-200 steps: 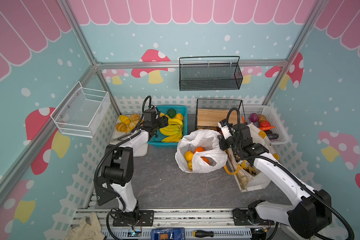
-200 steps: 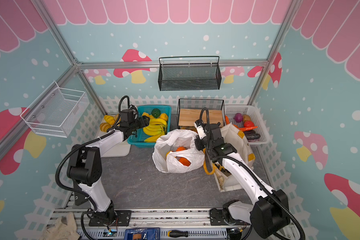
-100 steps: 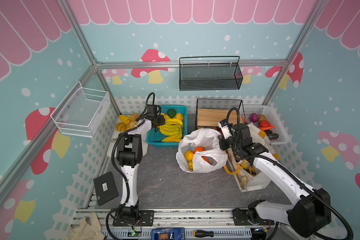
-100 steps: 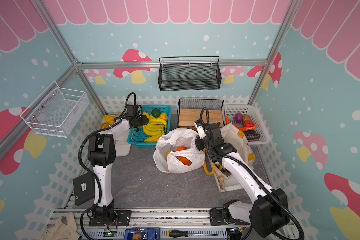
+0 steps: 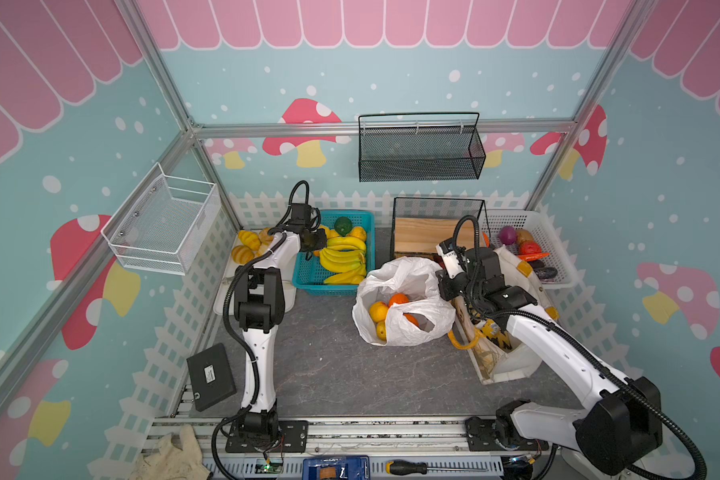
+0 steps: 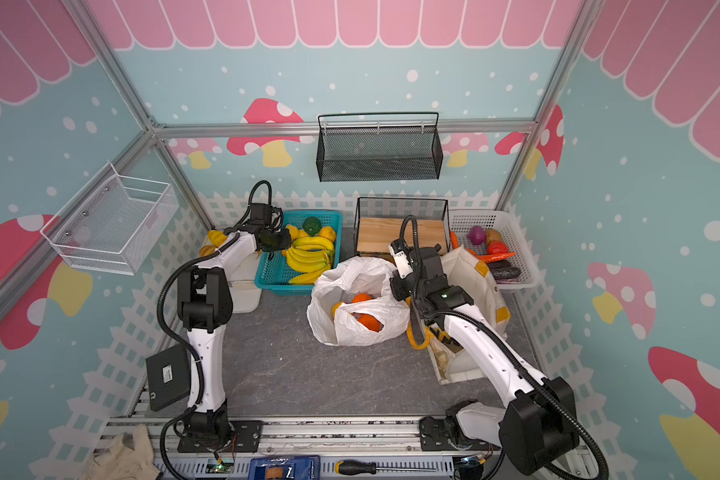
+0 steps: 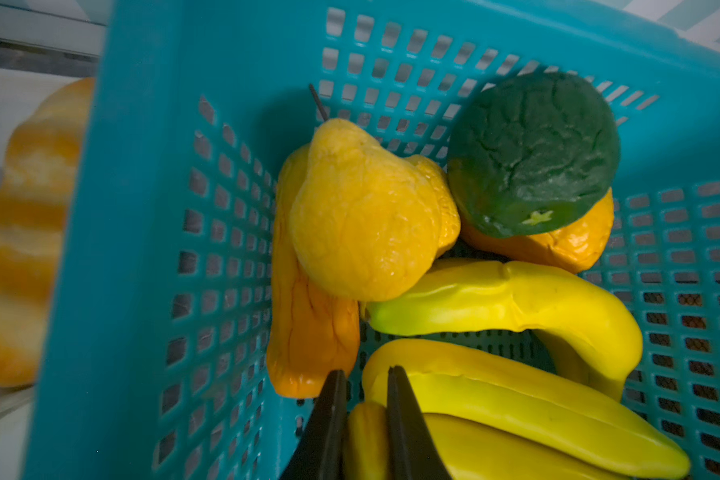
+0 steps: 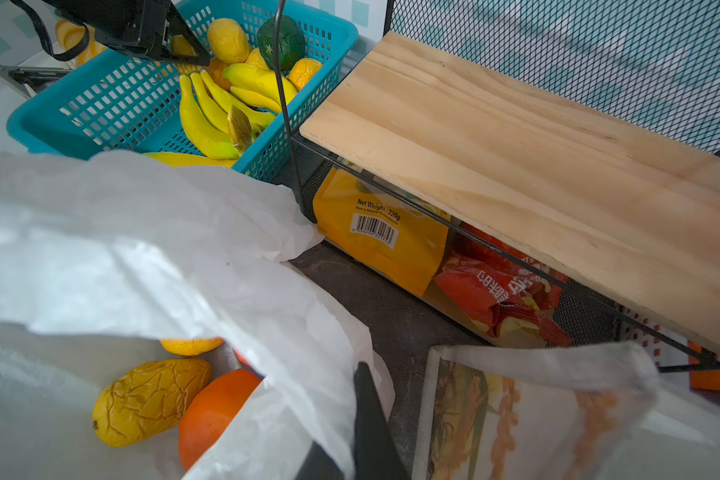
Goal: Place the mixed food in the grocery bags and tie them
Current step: 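Grasp the bunch of yellow bananas in the teal basket with the left gripper, then carry the bananas into the plastic bag and release them with the left gripper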
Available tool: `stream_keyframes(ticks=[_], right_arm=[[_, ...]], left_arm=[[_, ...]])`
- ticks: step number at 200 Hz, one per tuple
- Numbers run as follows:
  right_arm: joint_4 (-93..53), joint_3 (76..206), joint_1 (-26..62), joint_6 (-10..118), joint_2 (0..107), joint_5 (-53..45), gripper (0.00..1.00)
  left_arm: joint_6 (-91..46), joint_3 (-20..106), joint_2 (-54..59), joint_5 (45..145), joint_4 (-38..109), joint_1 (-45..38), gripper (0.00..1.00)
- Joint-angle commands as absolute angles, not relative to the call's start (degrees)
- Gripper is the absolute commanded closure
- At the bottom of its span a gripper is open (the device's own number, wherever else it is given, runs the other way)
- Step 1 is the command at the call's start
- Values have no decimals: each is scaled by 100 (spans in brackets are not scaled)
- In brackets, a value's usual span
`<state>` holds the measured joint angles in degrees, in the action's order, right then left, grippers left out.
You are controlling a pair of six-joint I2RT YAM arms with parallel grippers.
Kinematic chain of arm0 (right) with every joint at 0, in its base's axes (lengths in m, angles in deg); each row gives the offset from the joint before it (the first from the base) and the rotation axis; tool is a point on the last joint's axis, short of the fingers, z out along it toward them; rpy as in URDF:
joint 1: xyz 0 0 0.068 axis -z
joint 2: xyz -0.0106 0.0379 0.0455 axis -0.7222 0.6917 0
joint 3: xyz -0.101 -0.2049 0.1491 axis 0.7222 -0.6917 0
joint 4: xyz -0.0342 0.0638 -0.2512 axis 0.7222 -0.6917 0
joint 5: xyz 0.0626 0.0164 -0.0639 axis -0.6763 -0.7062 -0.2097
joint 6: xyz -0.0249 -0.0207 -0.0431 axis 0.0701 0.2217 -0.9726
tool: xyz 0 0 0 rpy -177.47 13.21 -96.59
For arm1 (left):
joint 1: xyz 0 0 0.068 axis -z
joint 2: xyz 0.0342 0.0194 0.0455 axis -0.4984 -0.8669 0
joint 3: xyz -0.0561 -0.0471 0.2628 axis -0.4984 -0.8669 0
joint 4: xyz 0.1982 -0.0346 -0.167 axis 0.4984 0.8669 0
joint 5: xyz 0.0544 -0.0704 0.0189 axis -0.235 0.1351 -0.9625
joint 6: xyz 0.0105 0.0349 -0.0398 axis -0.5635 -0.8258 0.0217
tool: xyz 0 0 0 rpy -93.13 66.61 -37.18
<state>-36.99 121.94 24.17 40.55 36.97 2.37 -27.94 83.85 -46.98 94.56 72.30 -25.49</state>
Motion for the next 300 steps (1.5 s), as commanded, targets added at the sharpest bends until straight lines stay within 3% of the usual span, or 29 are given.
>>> stream_keyframes(ticks=[1, 23, 78, 113, 128, 182, 205, 223, 257, 300], right_arm=[[-3732, 12220, 2453, 3955, 3692, 238, 100], [-3739, 12204, 2453, 3959, 3620, 286, 100], [-3724, 12168, 2456, 4041, 3517, 214, 100], [-3669, 12175, 2454, 4112, 3498, -66, 100], [-3616, 12167, 2453, 4147, 3484, -163, 100], [-3496, 12053, 2452, 4192, 3441, -360, 100], [-3533, 12073, 2453, 4175, 3450, -325, 100], [-3566, 12071, 2452, 4162, 3430, -306, 100], [-3566, 12061, 2453, 4151, 3432, -253, 100], [-3563, 12088, 2453, 4144, 3483, -283, 100]], left_arm=[[-2946, 8169, -3869, 9244, 7438, -2533, 89], [-2946, 7680, -3092, 8995, 7413, -2456, 100], [-2858, 5523, -400, 7372, 6756, -1805, 100], [-3059, 4039, 1457, 5323, 6844, -677, 100], [-3266, 3602, 2126, 3932, 6961, 334, 100], [-2205, 3893, 2839, 1792, 9553, 2472, 100], [-1766, 4194, 2591, 1663, 10555, 2692, 100], [-1822, 4349, 2517, 2391, 10704, 2723, 100], [-2471, 3944, 2963, 4531, 9444, 2729, 100], [-2711, 3937, 2790, 4868, 8527, 2725, 100]])
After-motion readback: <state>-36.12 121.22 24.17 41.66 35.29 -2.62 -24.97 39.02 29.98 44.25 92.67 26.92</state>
